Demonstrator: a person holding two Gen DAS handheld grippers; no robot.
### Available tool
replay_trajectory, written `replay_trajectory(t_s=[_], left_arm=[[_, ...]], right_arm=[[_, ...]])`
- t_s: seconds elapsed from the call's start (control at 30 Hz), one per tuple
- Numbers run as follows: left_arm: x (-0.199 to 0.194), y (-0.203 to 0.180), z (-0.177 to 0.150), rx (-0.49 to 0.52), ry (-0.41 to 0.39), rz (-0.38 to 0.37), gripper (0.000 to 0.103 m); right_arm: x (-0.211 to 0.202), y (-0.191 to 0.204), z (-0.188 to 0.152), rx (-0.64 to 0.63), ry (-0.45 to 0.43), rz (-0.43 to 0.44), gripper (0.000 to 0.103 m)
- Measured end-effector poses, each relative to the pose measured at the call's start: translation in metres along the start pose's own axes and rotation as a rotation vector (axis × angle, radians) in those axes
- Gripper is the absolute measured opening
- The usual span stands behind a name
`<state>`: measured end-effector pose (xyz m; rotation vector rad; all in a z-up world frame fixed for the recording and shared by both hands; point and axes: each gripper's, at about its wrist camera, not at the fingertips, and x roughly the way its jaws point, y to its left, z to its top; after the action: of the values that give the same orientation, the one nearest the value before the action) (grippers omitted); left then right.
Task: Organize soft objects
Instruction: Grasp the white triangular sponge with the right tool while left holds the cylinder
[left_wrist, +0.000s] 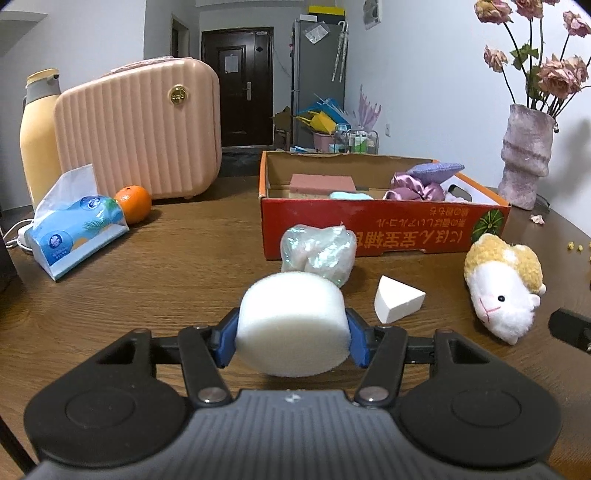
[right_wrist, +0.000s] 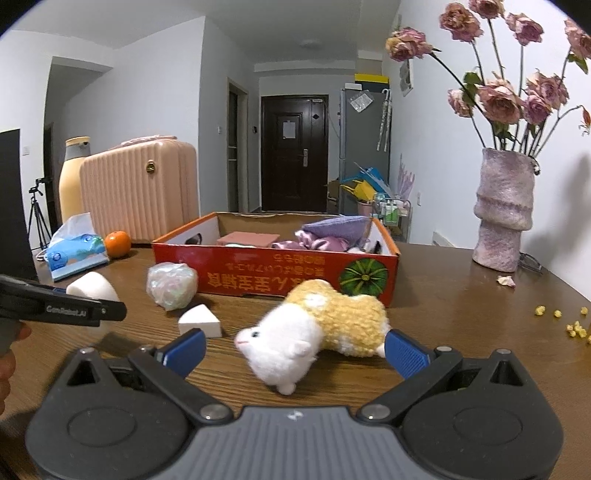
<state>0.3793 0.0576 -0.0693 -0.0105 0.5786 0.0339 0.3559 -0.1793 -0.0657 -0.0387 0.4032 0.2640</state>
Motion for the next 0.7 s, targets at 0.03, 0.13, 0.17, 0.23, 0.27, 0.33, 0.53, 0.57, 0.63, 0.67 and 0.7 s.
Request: replay_trajectory(t_s=[0.03, 0.13, 0.17, 0.23, 0.27, 0.33, 0.53, 0.57, 0.63, 0.67, 0.7], left_arm=[[-0.001, 0.001, 0.0, -0.002, -0.004, 0.001, 0.059], [-0.005, 0.006, 0.001, -0.007, -0.018, 0.003, 0.059], [-0.006, 0.008, 0.001, -0.009, -0.022, 0.007, 0.059], [-0.007, 0.012, 0.001, -0.015, -0.026, 0.011, 0.059], [-0.007, 0.014, 0.0, -0.018, -0.026, 0.013, 0.059], [-0.008, 0.019, 0.0, -0.021, -0.028, 0.017, 0.059], [-0.011, 0.034, 0.001, -0.031, -0.043, 0.029, 0.059], [-0.012, 0.037, 0.001, -0.033, -0.044, 0.032, 0.059], [-0.012, 0.043, 0.001, -0.039, -0.048, 0.039, 0.059], [-0.012, 0.046, 0.002, -0.041, -0.05, 0.042, 0.059], [-0.013, 0.049, 0.002, -0.042, -0.052, 0.045, 0.059]], right_arm=[[0.002, 0.004, 0.001, -0.005, -0.001, 0.005, 0.103], [0.005, 0.015, 0.002, -0.022, -0.003, 0.019, 0.103], [0.007, 0.019, 0.003, -0.026, -0.004, 0.024, 0.103], [0.01, 0.027, 0.004, -0.04, -0.006, 0.035, 0.103], [0.011, 0.031, 0.004, -0.047, -0.009, 0.038, 0.103], [0.014, 0.039, 0.005, -0.061, -0.012, 0.044, 0.103], [0.029, 0.06, 0.01, -0.083, -0.001, 0.07, 0.103], [0.032, 0.064, 0.011, -0.087, 0.002, 0.074, 0.103], [0.038, 0.07, 0.013, -0.091, 0.009, 0.079, 0.103], [0.042, 0.073, 0.013, -0.092, 0.013, 0.082, 0.103], [0.045, 0.075, 0.014, -0.092, 0.018, 0.084, 0.103]])
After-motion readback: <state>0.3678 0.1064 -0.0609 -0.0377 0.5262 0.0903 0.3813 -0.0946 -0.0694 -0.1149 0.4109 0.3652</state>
